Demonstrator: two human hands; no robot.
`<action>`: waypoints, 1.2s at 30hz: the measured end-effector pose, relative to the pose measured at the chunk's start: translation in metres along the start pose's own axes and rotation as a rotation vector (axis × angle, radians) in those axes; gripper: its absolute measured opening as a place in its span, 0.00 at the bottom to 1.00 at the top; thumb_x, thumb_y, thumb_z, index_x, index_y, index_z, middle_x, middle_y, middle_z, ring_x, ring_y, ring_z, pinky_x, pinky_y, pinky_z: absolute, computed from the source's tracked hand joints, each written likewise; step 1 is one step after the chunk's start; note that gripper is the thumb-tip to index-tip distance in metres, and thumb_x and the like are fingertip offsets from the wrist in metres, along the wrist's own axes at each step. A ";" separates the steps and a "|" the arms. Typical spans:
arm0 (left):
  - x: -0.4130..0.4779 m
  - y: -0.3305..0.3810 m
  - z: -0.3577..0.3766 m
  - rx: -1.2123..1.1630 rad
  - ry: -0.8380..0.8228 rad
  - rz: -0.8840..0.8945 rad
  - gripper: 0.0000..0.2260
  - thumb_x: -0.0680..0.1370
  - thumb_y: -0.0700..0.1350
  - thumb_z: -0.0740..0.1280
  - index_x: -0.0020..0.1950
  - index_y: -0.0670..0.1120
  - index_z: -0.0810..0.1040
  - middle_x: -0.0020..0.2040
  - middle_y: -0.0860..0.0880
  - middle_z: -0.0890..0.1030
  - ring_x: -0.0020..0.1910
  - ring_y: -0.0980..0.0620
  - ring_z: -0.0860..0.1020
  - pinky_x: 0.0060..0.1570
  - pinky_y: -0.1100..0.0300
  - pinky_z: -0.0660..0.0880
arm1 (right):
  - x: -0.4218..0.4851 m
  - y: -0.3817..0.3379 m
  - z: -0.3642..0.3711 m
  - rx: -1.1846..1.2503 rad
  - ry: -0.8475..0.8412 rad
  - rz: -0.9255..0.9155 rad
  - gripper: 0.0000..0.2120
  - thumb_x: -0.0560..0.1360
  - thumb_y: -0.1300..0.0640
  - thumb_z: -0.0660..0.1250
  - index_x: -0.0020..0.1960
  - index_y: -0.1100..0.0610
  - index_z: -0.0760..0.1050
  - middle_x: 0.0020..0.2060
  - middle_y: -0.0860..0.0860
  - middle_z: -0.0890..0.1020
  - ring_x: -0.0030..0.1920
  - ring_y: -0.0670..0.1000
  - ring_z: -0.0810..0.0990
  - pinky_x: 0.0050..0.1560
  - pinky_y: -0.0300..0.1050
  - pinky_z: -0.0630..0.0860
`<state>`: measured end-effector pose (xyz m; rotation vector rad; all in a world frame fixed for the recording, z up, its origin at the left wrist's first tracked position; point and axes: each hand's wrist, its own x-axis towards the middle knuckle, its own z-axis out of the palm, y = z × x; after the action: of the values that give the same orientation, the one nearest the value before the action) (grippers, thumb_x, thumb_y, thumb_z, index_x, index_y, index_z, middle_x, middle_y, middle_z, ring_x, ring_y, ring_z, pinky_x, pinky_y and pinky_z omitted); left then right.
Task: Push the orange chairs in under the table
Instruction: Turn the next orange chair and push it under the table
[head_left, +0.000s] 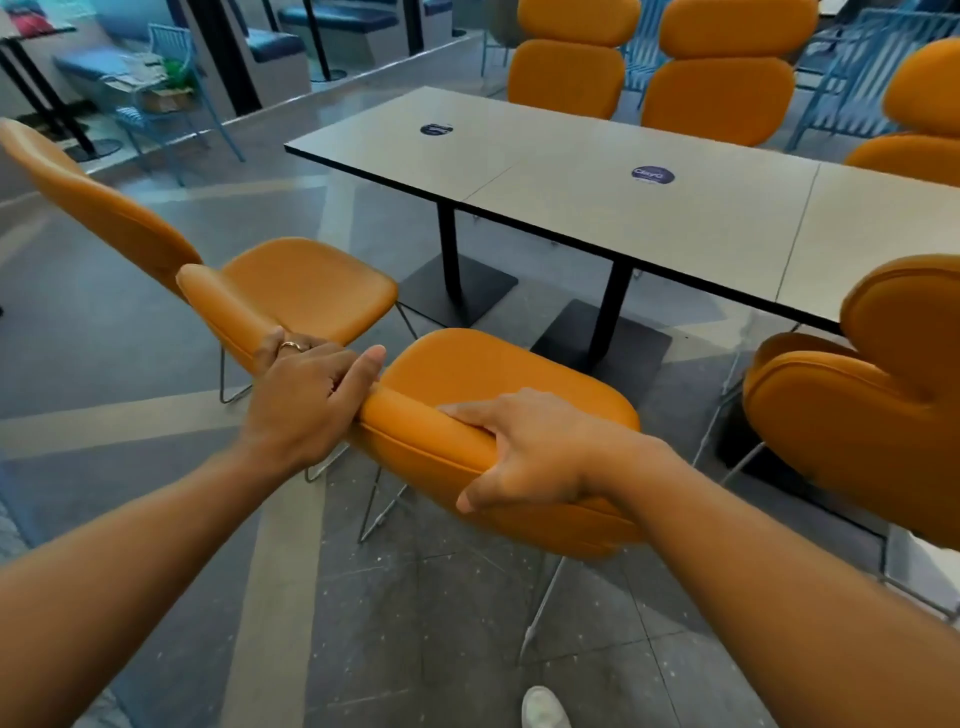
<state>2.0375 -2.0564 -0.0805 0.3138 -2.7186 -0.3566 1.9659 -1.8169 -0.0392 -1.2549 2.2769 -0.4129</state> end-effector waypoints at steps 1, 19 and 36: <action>0.000 0.003 0.002 0.010 0.018 -0.008 0.28 0.81 0.62 0.45 0.40 0.53 0.81 0.39 0.56 0.80 0.50 0.54 0.74 0.68 0.50 0.53 | -0.001 0.002 -0.001 0.002 0.004 0.006 0.40 0.71 0.39 0.73 0.78 0.38 0.58 0.63 0.46 0.78 0.57 0.51 0.77 0.58 0.51 0.75; 0.050 0.182 0.076 0.097 0.072 -0.033 0.27 0.81 0.60 0.47 0.35 0.51 0.78 0.40 0.52 0.81 0.47 0.48 0.75 0.55 0.46 0.64 | -0.087 0.171 -0.079 0.200 0.127 0.386 0.32 0.66 0.44 0.80 0.68 0.35 0.74 0.58 0.39 0.80 0.58 0.47 0.78 0.60 0.54 0.79; 0.070 0.233 0.099 0.021 0.023 -0.018 0.26 0.81 0.62 0.47 0.43 0.50 0.79 0.48 0.50 0.82 0.52 0.46 0.76 0.57 0.45 0.63 | -0.082 0.195 -0.082 -0.290 0.364 0.537 0.39 0.57 0.16 0.58 0.58 0.39 0.76 0.42 0.40 0.78 0.46 0.47 0.78 0.40 0.42 0.72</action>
<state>1.8963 -1.8352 -0.0784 0.3466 -2.7005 -0.3281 1.8206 -1.6425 -0.0428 -0.6695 2.9408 -0.1194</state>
